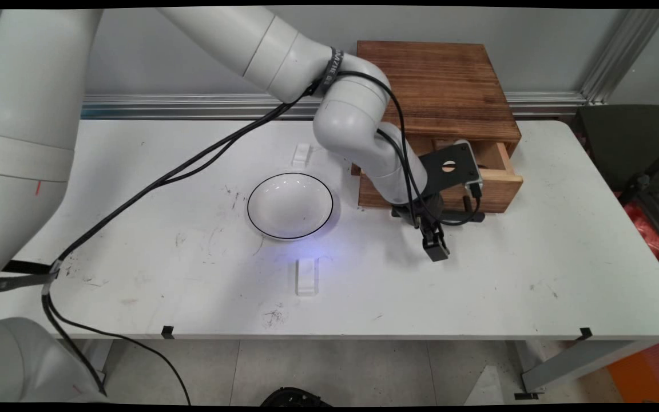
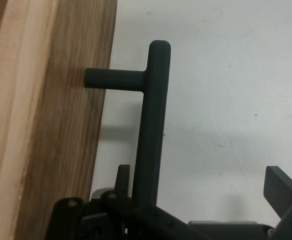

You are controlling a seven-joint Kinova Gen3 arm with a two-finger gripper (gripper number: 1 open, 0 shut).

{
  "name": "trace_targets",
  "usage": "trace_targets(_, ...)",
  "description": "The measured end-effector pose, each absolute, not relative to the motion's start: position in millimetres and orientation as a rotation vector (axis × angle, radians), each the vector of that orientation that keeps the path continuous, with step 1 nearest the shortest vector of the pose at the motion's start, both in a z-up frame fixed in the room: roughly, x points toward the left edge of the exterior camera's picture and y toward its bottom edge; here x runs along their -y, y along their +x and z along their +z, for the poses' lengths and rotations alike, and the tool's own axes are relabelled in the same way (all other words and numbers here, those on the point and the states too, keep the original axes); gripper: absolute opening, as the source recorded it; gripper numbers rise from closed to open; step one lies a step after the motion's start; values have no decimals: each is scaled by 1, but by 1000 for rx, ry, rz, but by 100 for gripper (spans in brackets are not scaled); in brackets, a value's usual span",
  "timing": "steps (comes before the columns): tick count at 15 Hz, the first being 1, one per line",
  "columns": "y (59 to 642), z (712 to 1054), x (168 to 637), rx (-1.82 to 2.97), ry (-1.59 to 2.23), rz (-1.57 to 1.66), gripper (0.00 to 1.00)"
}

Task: Open the drawer

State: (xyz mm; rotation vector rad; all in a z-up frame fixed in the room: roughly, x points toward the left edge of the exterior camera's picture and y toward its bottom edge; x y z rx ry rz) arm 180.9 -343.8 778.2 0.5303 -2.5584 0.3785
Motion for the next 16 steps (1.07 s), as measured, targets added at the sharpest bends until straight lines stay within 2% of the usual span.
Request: trace_targets(16,167,783,301,2566,541,339,100)
